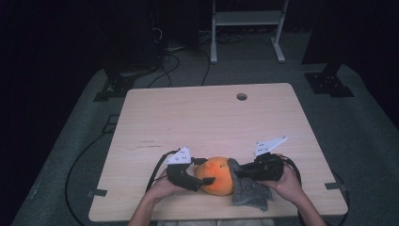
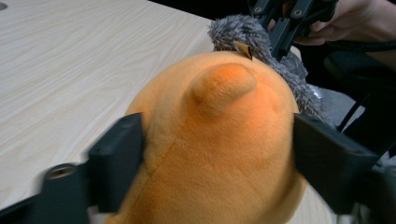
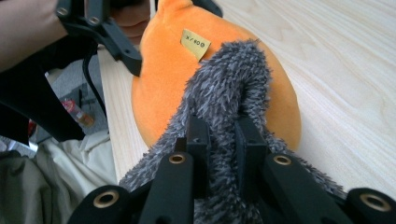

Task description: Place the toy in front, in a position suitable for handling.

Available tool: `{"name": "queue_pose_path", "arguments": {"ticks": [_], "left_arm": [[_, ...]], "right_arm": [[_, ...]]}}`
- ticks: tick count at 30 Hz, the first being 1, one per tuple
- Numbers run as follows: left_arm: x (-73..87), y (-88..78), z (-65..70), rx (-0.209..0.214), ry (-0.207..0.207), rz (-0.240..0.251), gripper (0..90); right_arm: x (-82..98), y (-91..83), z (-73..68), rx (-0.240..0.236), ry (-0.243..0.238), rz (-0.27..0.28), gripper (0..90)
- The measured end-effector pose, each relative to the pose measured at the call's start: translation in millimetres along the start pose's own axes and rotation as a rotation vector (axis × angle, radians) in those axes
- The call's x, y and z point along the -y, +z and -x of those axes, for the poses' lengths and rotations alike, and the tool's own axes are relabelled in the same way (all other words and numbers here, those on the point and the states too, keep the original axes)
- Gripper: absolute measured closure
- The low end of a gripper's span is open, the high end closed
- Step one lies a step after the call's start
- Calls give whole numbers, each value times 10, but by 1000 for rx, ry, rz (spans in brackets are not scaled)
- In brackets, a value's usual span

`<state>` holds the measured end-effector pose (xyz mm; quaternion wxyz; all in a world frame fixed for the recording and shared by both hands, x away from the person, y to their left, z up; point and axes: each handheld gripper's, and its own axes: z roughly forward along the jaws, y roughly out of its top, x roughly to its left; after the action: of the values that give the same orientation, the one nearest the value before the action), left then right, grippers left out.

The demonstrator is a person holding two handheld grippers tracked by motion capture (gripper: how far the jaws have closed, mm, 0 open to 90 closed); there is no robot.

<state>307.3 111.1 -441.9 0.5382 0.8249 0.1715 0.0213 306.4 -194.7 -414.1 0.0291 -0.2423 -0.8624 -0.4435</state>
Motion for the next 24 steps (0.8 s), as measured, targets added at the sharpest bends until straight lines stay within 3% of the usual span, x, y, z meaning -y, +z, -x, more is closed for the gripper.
{"name": "queue_pose_path", "arguments": {"ticks": [3, 4, 6, 8, 10, 12, 14, 15, 16, 19, 20, 21, 22, 24], "left_arm": [[-87, -26, 70, -23, 24, 7, 359], [-217, -74, 159, -38, 54, 51, 375], [-321, -118, 218, -59, 69, 82, 377], [-369, -108, 258, -110, 88, 50, 373], [-318, -21, 253, -159, 94, -28, 363], [-264, 16, 233, -161, 61, -15, 359], [-294, 3, 238, -177, 68, -24, 355], [-294, 3, 238, -177, 68, -24, 354], [-306, 33, 271, -181, 83, -27, 352], [-338, 114, 342, -172, 122, -31, 345], [-338, 114, 342, -172, 122, -31, 329], [-351, 127, 364, -167, 134, -32, 329], [-359, 130, 377, -160, 144, -34, 276], [-366, 91, 380, -152, 169, -60, 241]], "right_arm": [[-29, -24, -35, 19, -14, 7, 785], [-82, -92, -83, 46, -34, 36, 785], [-98, -125, -72, 47, -35, 62, 785], [-80, -107, -20, 29, -6, 82, 785], [-43, -7, 40, 43, 13, 45, 785], [-4, 107, 93, 57, 20, -13, 785], [-30, 61, 101, 60, 22, 3, 785], [-54, 18, 79, 68, 12, 16, 785], [-111, -79, 16, 58, -2, 68, 786], [-245, -192, -155, 25, -54, 143, 786], [-245, -192, -155, 25, -54, 143, 786], [-299, -169, -238, 27, -85, 138, 786], [-308, -69, -274, 59, -111, 84, 785], [-250, 19, -226, 42, -88, 70, 787]]}}
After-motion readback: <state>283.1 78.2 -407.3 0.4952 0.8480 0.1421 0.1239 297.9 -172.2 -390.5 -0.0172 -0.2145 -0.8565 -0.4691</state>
